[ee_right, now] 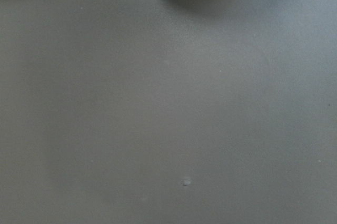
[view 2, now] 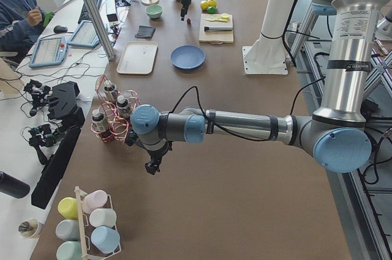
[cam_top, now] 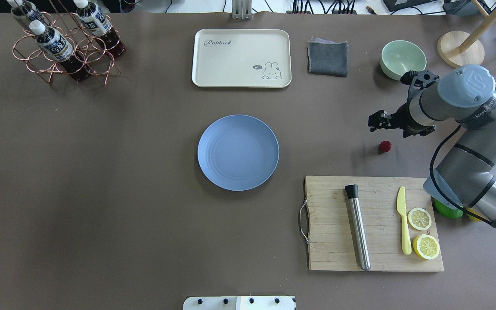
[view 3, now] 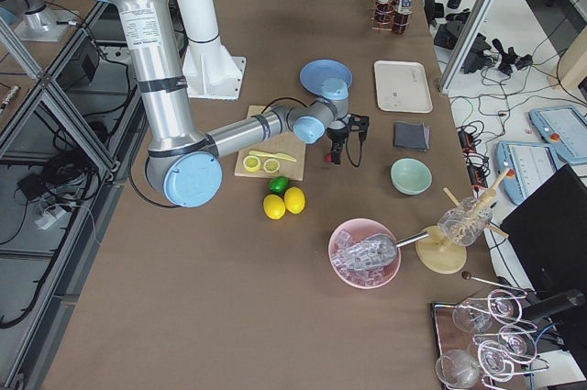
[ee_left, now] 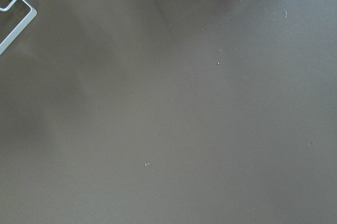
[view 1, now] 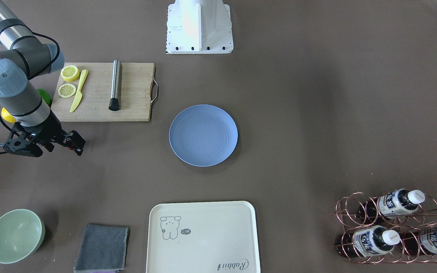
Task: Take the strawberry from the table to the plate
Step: 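Reach the right gripper down to the red strawberry on the table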
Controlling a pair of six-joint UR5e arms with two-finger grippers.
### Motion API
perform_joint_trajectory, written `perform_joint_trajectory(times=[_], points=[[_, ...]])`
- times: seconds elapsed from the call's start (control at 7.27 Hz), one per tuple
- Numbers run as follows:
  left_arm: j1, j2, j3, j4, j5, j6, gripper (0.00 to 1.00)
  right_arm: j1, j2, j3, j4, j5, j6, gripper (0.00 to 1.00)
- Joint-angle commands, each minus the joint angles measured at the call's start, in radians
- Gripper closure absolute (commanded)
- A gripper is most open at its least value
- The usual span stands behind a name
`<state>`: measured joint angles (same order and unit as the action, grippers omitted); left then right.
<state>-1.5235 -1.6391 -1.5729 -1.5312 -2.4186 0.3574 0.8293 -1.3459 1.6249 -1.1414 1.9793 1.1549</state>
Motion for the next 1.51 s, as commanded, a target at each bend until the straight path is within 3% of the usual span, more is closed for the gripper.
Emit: perform_joint_trajectory(times=[0.0,0.28,1.1,1.38], points=[[0.0,0.001,0.002,-0.001,-0.001,0.0,0.02,-0.01,-0.009,0.003,0.0,-0.007,0.003,0.01],[-0.001,0.002,0.002,-0.001,-0.001,0.0,0.02,-0.033,-0.01,0.003,0.0,-0.051,0.014,0.1],[0.0,0.001,0.004,-0.003,-0.002,-0.002,0.02,-0.052,-0.021,0.004,-0.001,-0.068,0.017,0.13],[0.0,0.001,0.002,-0.001,-0.002,-0.002,0.02,-0.056,-0.021,0.006,-0.001,-0.068,0.019,0.26]])
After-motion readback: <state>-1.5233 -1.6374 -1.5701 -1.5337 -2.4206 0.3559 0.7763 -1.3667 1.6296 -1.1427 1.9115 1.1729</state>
